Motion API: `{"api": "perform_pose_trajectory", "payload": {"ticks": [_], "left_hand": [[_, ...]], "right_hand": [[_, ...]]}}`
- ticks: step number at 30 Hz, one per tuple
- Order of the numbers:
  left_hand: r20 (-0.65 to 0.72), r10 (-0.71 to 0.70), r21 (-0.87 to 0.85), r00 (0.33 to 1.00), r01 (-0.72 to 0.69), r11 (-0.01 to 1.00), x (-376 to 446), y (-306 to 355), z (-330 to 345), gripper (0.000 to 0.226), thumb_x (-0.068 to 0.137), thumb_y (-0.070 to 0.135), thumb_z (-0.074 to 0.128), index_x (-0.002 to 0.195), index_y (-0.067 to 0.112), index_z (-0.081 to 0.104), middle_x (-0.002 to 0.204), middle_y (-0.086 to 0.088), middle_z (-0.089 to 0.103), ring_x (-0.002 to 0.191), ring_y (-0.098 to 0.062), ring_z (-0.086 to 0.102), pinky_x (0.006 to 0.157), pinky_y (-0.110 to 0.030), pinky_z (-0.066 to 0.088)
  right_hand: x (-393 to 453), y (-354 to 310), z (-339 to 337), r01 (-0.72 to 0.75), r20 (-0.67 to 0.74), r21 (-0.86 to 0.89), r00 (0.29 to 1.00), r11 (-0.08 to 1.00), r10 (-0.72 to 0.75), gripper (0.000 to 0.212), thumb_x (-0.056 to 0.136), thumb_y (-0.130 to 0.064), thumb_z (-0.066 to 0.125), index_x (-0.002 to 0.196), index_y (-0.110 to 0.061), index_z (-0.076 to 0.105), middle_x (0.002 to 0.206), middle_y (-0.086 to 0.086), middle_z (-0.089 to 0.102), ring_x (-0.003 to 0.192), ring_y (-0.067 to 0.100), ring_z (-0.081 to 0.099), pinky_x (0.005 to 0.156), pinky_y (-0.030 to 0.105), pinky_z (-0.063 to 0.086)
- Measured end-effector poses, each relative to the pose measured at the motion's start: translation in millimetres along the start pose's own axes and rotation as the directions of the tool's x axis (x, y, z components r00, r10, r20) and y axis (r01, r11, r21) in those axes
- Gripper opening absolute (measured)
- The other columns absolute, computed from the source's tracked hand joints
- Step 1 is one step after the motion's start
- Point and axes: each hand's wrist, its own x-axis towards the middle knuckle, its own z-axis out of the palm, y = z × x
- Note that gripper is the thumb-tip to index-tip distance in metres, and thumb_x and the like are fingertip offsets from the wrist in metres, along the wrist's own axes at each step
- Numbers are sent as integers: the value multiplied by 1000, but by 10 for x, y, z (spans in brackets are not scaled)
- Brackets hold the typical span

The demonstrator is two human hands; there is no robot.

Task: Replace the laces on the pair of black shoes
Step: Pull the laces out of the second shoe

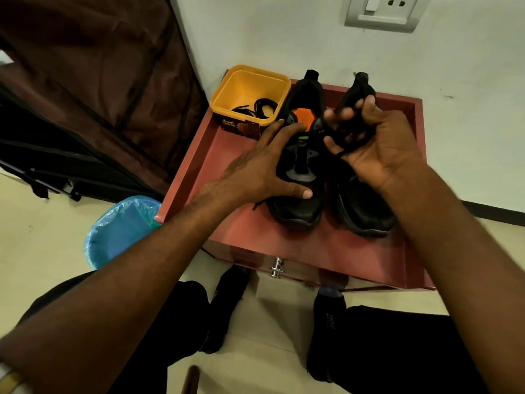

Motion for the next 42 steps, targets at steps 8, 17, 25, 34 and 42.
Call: {"api": "perform_pose_trajectory", "payload": {"ticks": [8,17,25,34,42], "left_hand": [[-144,77,197,987,-47,979,-9,71,9,75,80,71,70,143,34,54,166,-2,21,146,-30,38,100,-52,53],[-270,192,336,944,-94,937,-35,221,35,23,91,34,75,110,21,78,148,-8,46,129,-34,47,88,-48,53],[-320,135,205,938,-71,976,22,272,143,15,90,15,75,102,6,78,111,-5,54,99,-23,57,69,-34,50],[-289,-286,-472,914,124,873,28,259,29,11,87,8,75,87,17,82,85,7,77,88,-8,73,88,-36,61],[-264,36,135,964,0,991,-16,260,57,15,90,30,76,104,25,79,103,7,62,92,-14,62,71,-33,50]], "right_hand": [[-110,114,12,181,80,-967,883,179,-462,46,98,-59,57,85,-17,70,70,0,68,57,16,64,56,34,53],[-316,-56,-267,359,361,-932,930,-43,-66,65,99,-68,46,62,-23,73,54,0,65,44,8,55,47,14,37],[-234,134,-202,383,419,-891,901,-242,-116,85,80,-62,76,153,-35,43,149,-1,44,141,23,39,111,54,40],[-205,254,-183,330,362,-867,932,-374,-16,104,65,-74,80,153,-51,29,167,-8,20,153,23,23,113,57,22],[-173,262,-185,313,345,-870,938,-380,-17,117,65,-77,78,160,-50,14,169,-10,15,153,22,24,114,58,21]]}}
